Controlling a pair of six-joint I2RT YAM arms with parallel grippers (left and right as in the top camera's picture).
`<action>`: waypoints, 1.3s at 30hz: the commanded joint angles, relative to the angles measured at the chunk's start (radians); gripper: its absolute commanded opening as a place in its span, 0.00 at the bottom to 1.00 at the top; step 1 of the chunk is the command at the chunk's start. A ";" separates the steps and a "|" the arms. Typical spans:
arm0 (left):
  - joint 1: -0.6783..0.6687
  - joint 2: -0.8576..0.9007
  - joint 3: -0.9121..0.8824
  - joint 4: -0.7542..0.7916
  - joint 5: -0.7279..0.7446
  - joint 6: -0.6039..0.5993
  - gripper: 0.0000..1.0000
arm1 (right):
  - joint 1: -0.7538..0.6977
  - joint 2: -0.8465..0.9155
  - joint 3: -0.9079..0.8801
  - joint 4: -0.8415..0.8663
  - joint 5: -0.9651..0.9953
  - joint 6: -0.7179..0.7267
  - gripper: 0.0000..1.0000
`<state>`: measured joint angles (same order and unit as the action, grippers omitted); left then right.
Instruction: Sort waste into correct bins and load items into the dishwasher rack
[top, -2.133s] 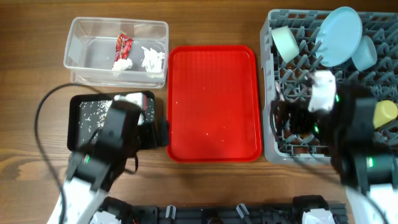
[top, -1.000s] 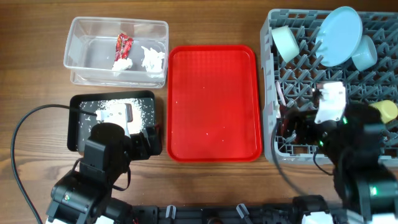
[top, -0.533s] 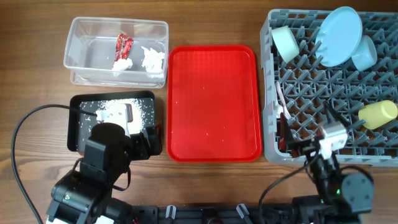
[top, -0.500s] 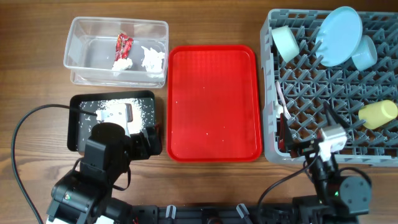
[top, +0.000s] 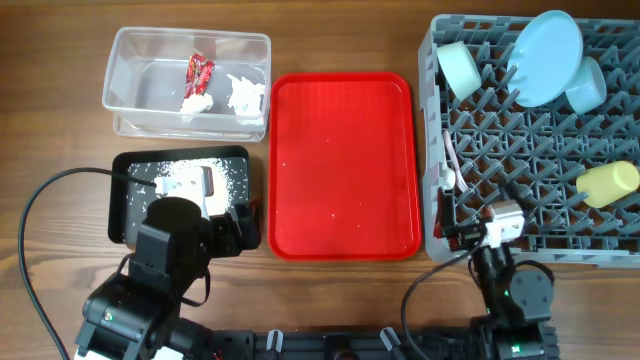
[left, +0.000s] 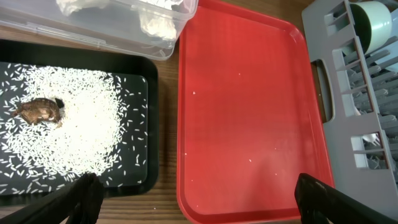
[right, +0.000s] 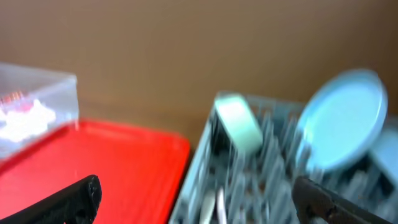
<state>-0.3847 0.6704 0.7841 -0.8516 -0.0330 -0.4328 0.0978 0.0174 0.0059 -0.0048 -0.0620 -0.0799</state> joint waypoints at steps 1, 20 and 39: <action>-0.005 -0.002 -0.006 0.003 -0.014 -0.017 1.00 | 0.008 -0.014 -0.001 0.007 0.024 0.030 1.00; -0.005 -0.002 -0.006 0.003 -0.014 -0.017 1.00 | 0.008 -0.013 -0.001 0.007 0.024 0.030 1.00; 0.162 -0.077 -0.102 0.089 -0.012 -0.016 1.00 | 0.008 -0.013 -0.001 0.007 0.024 0.030 1.00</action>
<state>-0.3214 0.6529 0.7624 -0.8314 -0.0353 -0.4328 0.1005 0.0162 0.0063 -0.0010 -0.0544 -0.0681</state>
